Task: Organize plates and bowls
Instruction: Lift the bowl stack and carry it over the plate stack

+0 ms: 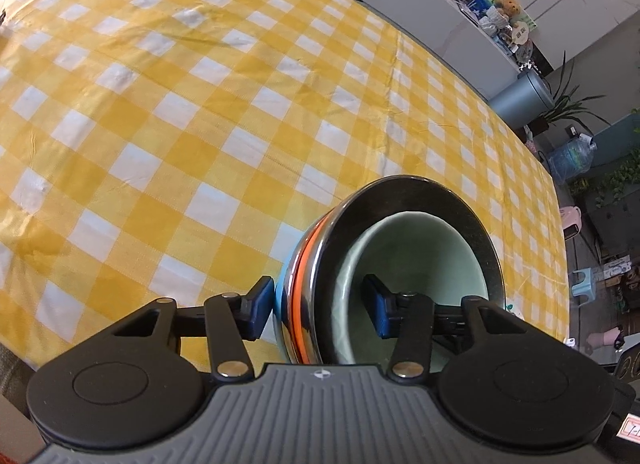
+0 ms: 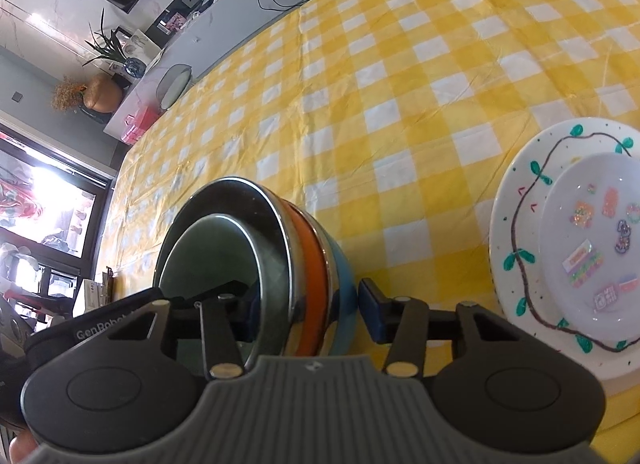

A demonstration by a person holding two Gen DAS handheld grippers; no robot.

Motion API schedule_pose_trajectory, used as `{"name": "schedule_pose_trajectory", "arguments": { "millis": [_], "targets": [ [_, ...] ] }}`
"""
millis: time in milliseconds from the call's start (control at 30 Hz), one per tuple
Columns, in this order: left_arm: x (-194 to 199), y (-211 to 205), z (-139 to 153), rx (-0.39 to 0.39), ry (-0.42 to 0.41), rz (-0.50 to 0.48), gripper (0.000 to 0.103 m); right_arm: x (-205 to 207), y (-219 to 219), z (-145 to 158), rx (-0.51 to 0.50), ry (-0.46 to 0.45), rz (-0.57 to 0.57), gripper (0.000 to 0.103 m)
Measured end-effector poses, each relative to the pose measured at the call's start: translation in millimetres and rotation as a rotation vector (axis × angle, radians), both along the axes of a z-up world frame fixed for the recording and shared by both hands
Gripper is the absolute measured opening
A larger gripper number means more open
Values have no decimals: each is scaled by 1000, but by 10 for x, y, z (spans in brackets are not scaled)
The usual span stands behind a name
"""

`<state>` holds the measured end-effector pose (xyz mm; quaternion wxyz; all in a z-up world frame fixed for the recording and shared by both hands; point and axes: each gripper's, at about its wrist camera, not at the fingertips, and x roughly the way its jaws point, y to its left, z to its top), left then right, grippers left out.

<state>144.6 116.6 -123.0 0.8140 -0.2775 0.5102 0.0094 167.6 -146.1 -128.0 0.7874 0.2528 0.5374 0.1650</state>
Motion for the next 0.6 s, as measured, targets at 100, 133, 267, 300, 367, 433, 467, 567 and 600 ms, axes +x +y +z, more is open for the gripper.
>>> {"name": "schedule_pose_trajectory", "arguments": {
  "millis": [100,133,267,300,367,433,467,567,600],
  "targets": [
    [2,-1,3,3,-3,-3,55,-5,7,4,-7,-3,-3,46],
    [2,-2,3,3,-3,-3,55,-7,5,4,-7,-2,-7,46],
    [-4,-4,7,4,-7,-9,55,-22,-33,6,2,7,-29,44],
    [-7,0,9,1,-8,-9,55,-20,-39,6,2,8,-33,42],
    [-13,13,12,-7,-8,-4,55,-23,-54,6,1,11,-44,40],
    [-18,5,21,-5,-10,-6,55,-29,-65,9,-1,13,-52,38],
    [-20,-7,28,2,-12,-8,55,-31,-70,11,-2,13,-54,37],
    [-22,-48,48,25,-15,-15,55,-38,-75,14,-4,15,-58,37],
    [-23,-56,54,29,-16,-16,55,-42,-79,18,-4,15,-60,36]
  ]
}}
